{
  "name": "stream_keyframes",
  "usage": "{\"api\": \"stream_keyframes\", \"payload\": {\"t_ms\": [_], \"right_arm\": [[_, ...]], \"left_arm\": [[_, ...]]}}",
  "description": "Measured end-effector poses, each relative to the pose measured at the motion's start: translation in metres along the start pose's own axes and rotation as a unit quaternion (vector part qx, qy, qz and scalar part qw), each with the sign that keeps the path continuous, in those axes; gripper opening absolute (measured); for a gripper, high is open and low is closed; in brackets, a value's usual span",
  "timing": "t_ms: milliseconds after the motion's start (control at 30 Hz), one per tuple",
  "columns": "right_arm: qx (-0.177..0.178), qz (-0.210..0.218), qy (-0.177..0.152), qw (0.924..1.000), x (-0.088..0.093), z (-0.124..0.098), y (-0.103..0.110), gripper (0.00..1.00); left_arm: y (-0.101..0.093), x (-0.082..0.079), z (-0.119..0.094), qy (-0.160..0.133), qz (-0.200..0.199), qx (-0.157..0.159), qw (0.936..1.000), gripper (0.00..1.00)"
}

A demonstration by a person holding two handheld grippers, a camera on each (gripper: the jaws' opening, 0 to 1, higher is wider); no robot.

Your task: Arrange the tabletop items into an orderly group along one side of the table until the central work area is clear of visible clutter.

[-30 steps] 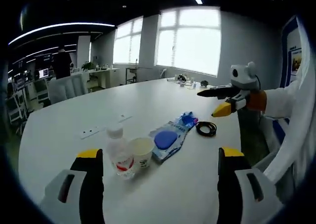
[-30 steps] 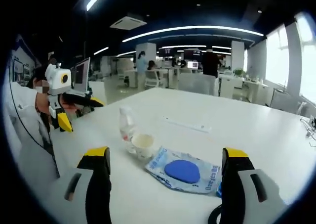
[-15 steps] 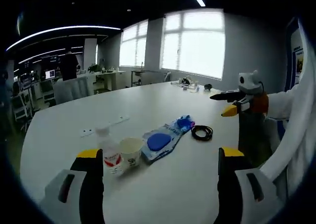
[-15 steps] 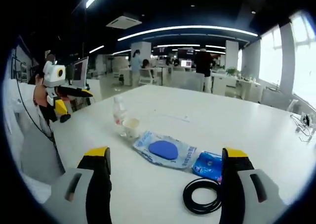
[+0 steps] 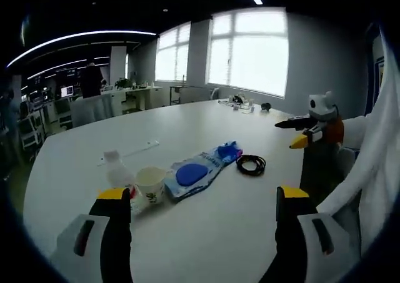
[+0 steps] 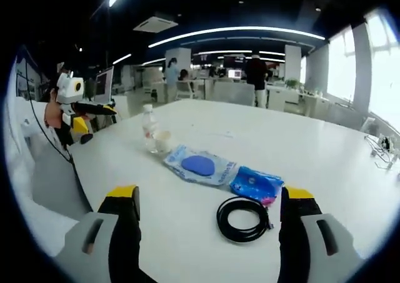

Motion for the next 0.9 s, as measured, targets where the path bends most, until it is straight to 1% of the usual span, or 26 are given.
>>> {"api": "stream_keyframes", "payload": {"t_ms": [200, 333, 633, 733, 900], "right_arm": [[-0.009, -0.001, 0.01, 0.9999, 0.018, -0.008, -0.002, 0.93], [-0.014, -0.001, 0.016, 0.9998, 0.024, -0.011, -0.002, 0.93], [-0.028, -0.005, 0.012, 0.9995, 0.026, -0.011, -0.004, 0.94], [-0.033, -0.001, 0.017, 0.9993, 0.028, -0.01, -0.005, 0.94], [-0.036, -0.006, 0.007, 0.9993, 0.025, -0.008, -0.004, 0.93]], "left_arm": [[-0.009, 0.003, 0.001, 0.0, -0.003, -0.007, 1.0, 1.0], [-0.013, 0.006, -0.001, 0.003, -0.008, -0.013, 0.9999, 0.99], [-0.015, 0.005, -0.006, 0.007, -0.007, -0.025, 0.9997, 0.99], [-0.014, 0.004, -0.006, 0.007, -0.007, -0.028, 0.9996, 0.99], [-0.014, 0.006, -0.008, 0.009, -0.009, -0.03, 0.9995, 0.99]]}}
Point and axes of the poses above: the point that each gripper's makers call its tool centre point, and the gripper's own axes: z roughly forward along the fingers, y roughly to its left, x roughly out of its underside, the point moved 1 cm from there along -z, roughly backward along the fingers, and after that the axes turned 4 degrees about z, right-handed, at the moved point
